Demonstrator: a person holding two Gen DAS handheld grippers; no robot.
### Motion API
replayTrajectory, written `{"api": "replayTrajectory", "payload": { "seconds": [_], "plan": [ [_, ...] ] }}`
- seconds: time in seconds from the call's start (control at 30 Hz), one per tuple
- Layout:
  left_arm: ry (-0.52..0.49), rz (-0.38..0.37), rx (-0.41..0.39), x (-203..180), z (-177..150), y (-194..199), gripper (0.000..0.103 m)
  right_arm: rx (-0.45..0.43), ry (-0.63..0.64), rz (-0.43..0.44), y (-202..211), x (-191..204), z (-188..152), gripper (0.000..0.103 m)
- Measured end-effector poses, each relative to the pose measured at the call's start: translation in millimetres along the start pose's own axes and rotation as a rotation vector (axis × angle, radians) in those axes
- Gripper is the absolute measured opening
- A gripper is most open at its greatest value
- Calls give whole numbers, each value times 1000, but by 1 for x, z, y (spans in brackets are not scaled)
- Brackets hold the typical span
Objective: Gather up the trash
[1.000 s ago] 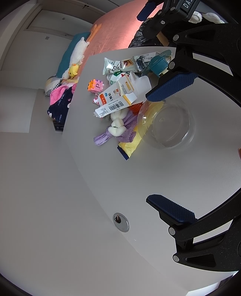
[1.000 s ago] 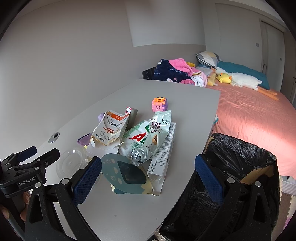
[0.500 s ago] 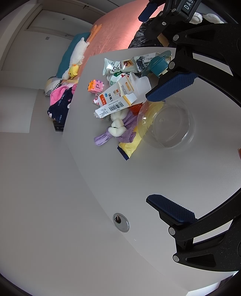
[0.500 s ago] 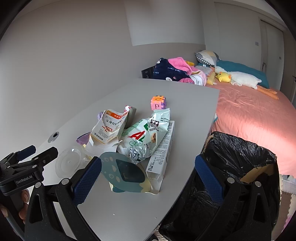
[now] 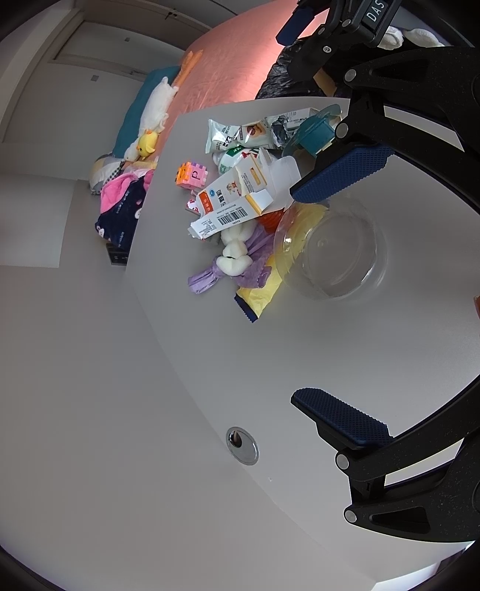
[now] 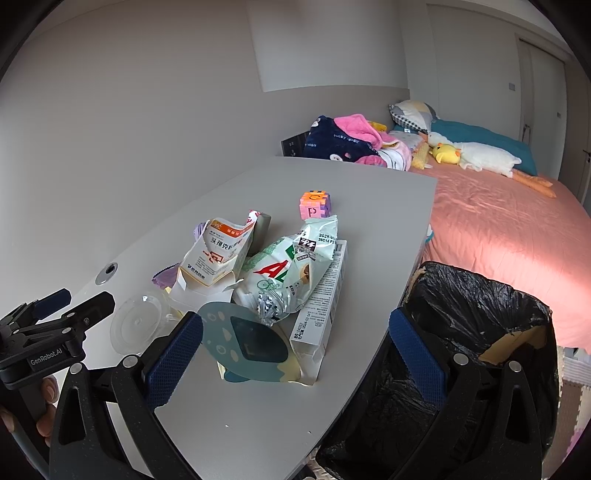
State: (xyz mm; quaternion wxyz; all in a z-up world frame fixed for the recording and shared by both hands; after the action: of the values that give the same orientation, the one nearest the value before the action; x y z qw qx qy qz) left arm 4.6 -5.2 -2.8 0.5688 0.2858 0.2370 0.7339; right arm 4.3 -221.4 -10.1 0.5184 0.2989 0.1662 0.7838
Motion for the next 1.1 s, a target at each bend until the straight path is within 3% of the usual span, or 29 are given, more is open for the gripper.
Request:
{"api": "replayTrajectory", "payload": {
  "seconds": [0.4,0.73,1.1],
  "plan": [
    [13,-50,4,-1,-2,-2,97,-5,-2,40,1,-4,-1,100],
    [-29,-9,28,-9,-10,-16,97,8,86,105,-11,6,-7,100],
    [-33,-42,65,-15,-20,-39,97,53,110,124,-28,10,-16,100]
  ]
}}
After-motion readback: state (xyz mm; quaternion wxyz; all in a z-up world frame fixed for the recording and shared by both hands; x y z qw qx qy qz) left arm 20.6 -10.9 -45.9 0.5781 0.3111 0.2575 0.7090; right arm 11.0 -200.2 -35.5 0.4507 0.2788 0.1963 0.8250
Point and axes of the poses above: each gripper's, at about its wrist camera, not at the fingertips, and y roughly against the way its jaws point, x to its left, z to its top, the point moved 1 cm from there along -y, roughly the way its jaws point, and after that the axes turned 14 degrees about z, right-handed, at the moved point
